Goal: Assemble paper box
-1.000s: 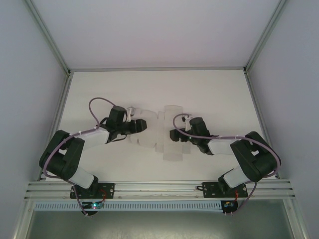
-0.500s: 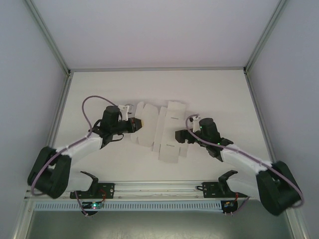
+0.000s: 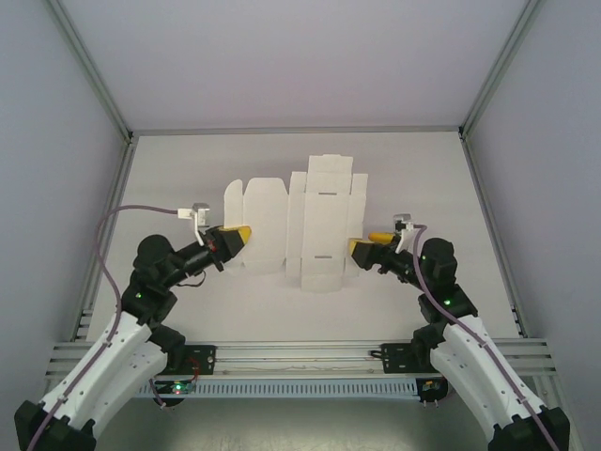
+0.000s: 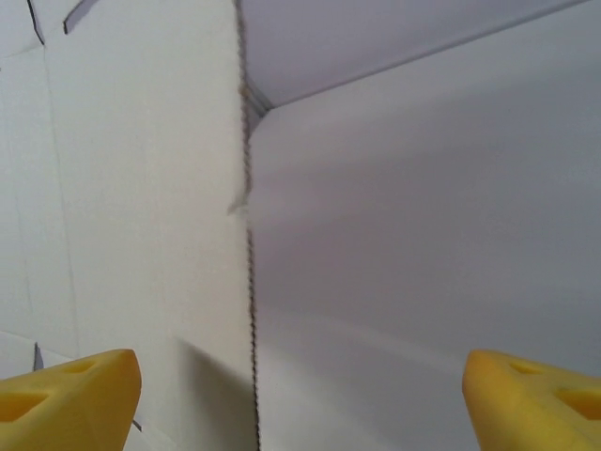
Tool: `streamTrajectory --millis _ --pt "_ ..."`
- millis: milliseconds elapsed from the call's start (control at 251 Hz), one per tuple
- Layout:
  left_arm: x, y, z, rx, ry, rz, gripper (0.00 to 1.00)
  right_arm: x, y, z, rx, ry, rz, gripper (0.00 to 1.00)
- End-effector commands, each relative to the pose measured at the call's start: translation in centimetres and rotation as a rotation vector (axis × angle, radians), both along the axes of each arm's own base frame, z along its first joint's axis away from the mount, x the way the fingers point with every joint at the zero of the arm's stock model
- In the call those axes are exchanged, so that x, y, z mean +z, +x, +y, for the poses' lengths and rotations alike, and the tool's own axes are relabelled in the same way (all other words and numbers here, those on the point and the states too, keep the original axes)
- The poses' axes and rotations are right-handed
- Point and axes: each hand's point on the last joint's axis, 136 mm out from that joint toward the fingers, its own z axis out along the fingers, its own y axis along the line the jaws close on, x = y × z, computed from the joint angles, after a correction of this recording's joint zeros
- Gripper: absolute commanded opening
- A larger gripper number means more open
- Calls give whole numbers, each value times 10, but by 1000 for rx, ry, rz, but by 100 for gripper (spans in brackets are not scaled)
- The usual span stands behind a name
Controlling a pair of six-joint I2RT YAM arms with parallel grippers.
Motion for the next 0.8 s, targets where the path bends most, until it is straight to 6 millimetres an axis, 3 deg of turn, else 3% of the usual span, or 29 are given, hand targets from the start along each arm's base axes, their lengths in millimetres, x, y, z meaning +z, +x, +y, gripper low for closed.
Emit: streamTrajectory --millis 0,180,311,535,646,706,726,750,798 --pt "9 -10 -2 -29 -48 -1 0 16 -15 15 137 120 -13 80" --pt "10 -10 -4 -40 -59 4 0 34 -22 26 237 192 -53 64" --pt "6 -7 -3 -26 -46 16 0 33 -17 25 226 178 -58 50" --pt "-8 -3 3 24 -19 47 0 27 -13 20 196 135 -80 13" --pt "-15 0 9 73 -1 62 0 26 -14 19 190 112 -96 0" --pt "-28 7 21 166 45 107 0 22 -11 16 166 81 -96 0" --pt "-37 11 28 215 73 133 9 20 -12 16 166 68 -95 0" --pt "-47 16 38 281 112 162 29 18 -12 15 165 51 -103 0" --pt "-73 25 60 413 213 216 95 12 -11 15 163 14 -107 0"
